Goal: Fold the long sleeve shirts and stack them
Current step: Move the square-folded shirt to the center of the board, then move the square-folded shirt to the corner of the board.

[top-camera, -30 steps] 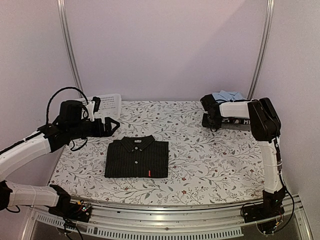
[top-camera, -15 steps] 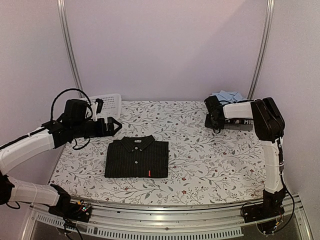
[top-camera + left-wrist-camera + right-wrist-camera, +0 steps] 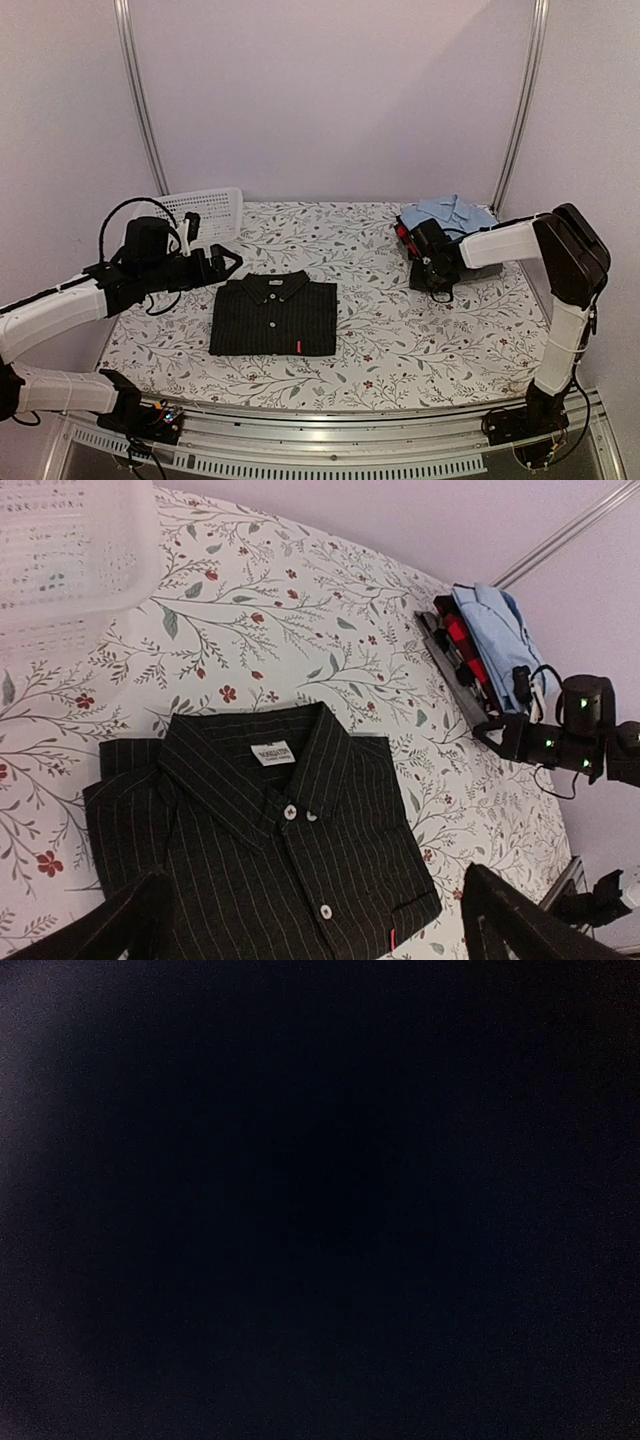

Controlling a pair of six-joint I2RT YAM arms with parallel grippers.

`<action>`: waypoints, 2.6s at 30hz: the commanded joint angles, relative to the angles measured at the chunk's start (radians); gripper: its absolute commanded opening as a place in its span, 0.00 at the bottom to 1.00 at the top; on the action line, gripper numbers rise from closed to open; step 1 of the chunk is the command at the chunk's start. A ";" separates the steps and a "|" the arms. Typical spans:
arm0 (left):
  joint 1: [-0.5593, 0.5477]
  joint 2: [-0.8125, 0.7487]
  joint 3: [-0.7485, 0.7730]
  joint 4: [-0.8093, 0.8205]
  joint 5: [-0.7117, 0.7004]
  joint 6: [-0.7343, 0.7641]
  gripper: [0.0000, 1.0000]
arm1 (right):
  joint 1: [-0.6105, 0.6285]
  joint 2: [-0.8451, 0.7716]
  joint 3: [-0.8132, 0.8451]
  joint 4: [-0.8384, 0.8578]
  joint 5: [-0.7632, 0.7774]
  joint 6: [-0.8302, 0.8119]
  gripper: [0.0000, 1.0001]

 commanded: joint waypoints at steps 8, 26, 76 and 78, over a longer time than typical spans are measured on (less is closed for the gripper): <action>-0.012 -0.070 -0.075 0.071 0.025 -0.055 1.00 | 0.313 -0.105 -0.116 0.087 -0.098 0.257 0.00; -0.008 0.013 -0.051 -0.047 -0.086 -0.056 1.00 | 0.422 -0.098 0.027 0.098 -0.162 0.203 0.41; -0.086 0.168 -0.247 -0.073 -0.006 -0.253 0.87 | 0.487 0.158 0.161 0.044 -0.261 0.071 0.50; -0.101 0.163 -0.256 -0.082 -0.004 -0.271 0.77 | 0.488 0.154 0.153 0.045 -0.267 0.070 0.47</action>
